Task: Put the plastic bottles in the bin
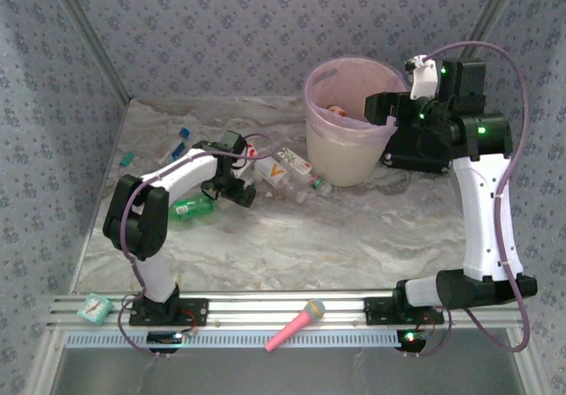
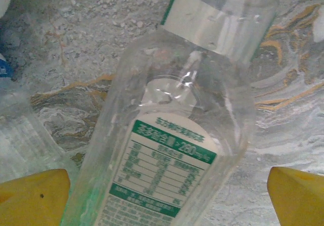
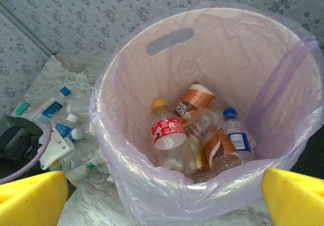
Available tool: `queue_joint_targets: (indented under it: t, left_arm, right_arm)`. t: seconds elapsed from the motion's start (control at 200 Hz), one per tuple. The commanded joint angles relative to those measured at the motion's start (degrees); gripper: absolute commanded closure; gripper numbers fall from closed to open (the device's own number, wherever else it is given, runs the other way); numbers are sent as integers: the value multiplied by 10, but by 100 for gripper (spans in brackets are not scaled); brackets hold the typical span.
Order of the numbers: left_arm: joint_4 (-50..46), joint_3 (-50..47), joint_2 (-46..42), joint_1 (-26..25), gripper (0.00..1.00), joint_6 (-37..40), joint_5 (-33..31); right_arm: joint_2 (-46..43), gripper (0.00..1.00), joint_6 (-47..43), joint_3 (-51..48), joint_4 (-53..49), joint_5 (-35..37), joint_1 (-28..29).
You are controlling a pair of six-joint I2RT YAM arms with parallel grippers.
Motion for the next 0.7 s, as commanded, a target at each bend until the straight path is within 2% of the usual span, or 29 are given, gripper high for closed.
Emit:
queue_joint_targets:
  t: [0.0,0.315,0.515,0.695]
  left_arm:
    - [-19,-1,0,-10,3,-13,12]
    - [-25,-6,22,-19,14,-47,-24]
    - [-15,-13,28,-22,18,-63,-26]
    - [-9,-21,26,-23,29,-72,-20]
  right_arm:
    - [-8,0,4,-3,6,-9,-3]
    - [-9,0,2,-7,9,-9,-5]
    - [-10,0,1,-10,8,-9,-4]
    - [-9,0,-1,-12,10,-9,-4]
